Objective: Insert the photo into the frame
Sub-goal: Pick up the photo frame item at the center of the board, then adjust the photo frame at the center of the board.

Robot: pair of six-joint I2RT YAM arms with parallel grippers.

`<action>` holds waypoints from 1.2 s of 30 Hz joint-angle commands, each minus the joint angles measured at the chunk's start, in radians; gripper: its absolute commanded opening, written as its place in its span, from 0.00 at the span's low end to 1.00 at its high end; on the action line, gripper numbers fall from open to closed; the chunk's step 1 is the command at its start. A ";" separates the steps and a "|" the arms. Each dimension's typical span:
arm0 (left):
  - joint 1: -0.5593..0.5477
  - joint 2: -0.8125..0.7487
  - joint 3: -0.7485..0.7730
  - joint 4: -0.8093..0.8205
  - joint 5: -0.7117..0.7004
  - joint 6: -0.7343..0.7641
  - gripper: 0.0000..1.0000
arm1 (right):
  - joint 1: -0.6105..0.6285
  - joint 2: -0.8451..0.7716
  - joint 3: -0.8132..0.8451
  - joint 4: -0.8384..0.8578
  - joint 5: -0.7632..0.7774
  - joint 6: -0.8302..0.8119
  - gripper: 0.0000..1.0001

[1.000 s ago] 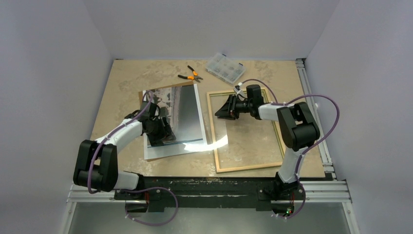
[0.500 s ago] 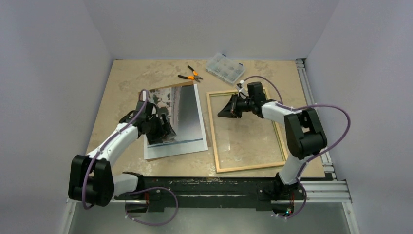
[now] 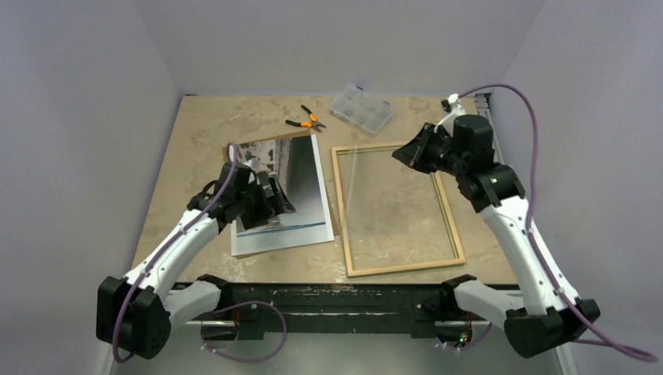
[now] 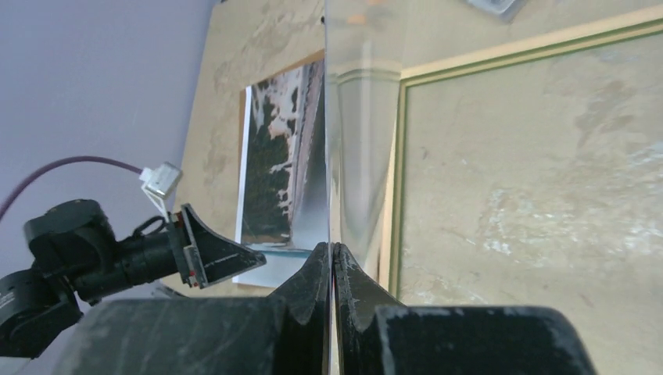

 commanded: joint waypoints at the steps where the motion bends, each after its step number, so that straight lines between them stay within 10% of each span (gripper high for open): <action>1: -0.144 0.126 0.129 0.041 -0.061 -0.084 0.97 | 0.001 -0.073 0.140 -0.230 0.209 -0.046 0.00; 11: -0.482 0.594 0.529 -0.039 -0.228 -0.185 0.87 | 0.001 -0.127 0.349 -0.438 0.414 -0.098 0.00; 20: -0.556 0.809 0.660 -0.114 -0.345 -0.222 0.73 | 0.000 -0.153 0.357 -0.482 0.455 -0.109 0.00; 36: -0.543 0.891 0.676 -0.124 -0.347 -0.201 0.12 | 0.001 -0.158 0.293 -0.432 0.373 -0.074 0.00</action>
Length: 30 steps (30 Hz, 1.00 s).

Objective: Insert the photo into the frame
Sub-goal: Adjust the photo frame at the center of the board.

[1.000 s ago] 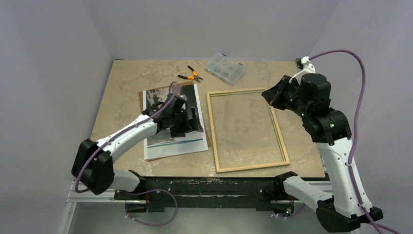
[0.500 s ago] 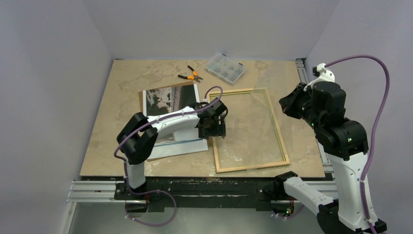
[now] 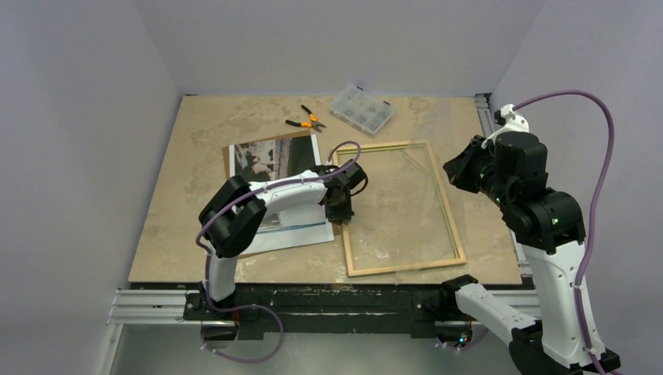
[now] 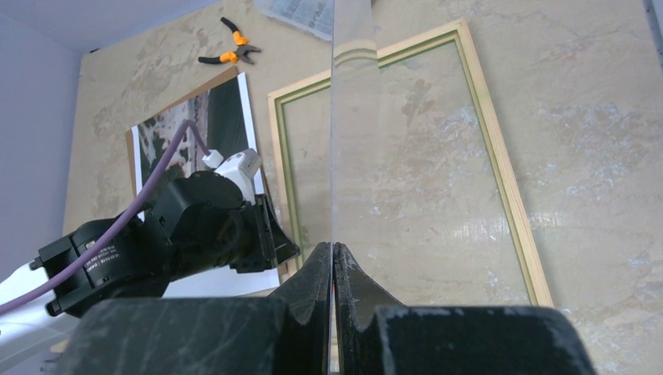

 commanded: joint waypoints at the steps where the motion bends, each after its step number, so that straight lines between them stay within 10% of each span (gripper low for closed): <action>1: 0.012 0.006 0.022 -0.029 -0.033 0.002 0.09 | 0.002 -0.013 -0.007 0.063 -0.026 0.020 0.00; 30: 0.177 -0.341 -0.424 0.044 -0.060 0.170 0.04 | 0.002 -0.048 -0.159 0.186 -0.121 0.056 0.00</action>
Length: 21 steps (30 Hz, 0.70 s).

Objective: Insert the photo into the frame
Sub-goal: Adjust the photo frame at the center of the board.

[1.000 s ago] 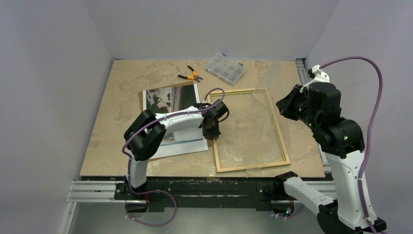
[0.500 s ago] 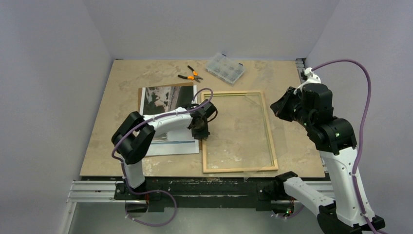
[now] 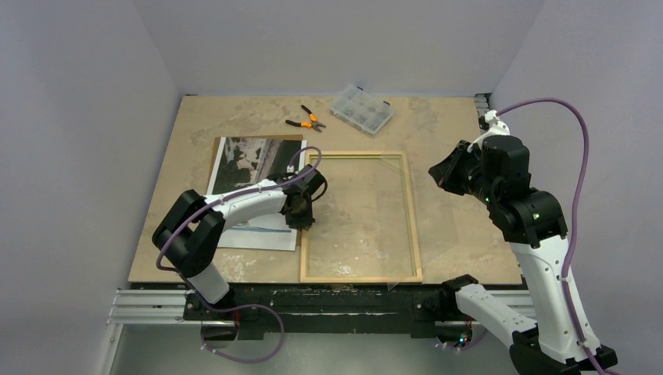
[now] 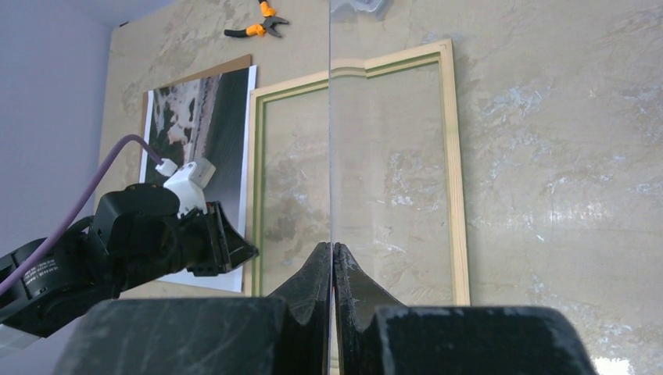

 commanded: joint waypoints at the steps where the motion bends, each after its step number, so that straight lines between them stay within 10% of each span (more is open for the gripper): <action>1: 0.014 -0.033 -0.040 0.028 0.020 0.037 0.11 | 0.002 -0.021 -0.002 0.068 -0.017 0.015 0.00; 9: 0.055 -0.178 -0.053 0.102 0.162 0.050 0.78 | 0.002 -0.005 -0.015 0.107 -0.080 0.020 0.00; 21: 0.247 -0.331 -0.244 0.150 0.249 0.075 0.62 | 0.002 0.080 -0.128 0.363 -0.357 0.087 0.00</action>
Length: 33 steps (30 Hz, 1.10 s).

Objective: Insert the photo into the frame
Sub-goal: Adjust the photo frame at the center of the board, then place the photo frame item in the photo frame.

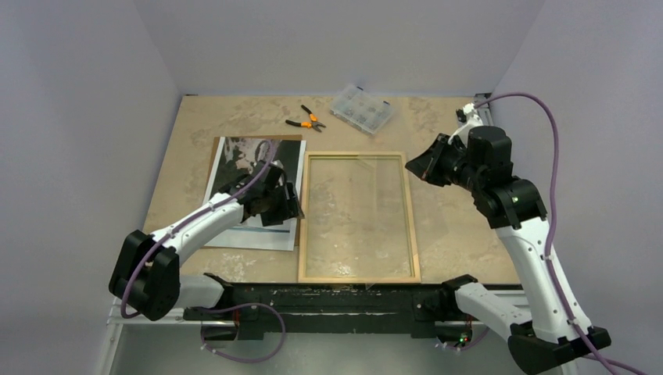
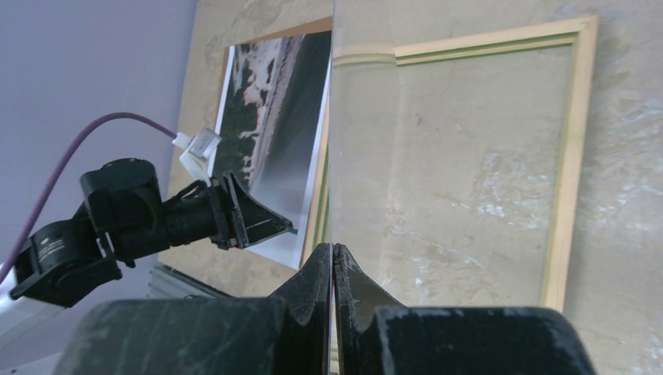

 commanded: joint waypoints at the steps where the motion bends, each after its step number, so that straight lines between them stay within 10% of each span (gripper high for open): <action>1: 0.035 0.005 -0.056 0.031 0.030 0.036 0.59 | 0.001 0.021 -0.062 0.219 -0.147 0.078 0.00; 33: 0.027 0.148 -0.071 0.159 0.077 0.035 0.25 | 0.003 -0.053 -0.307 0.534 -0.147 0.315 0.00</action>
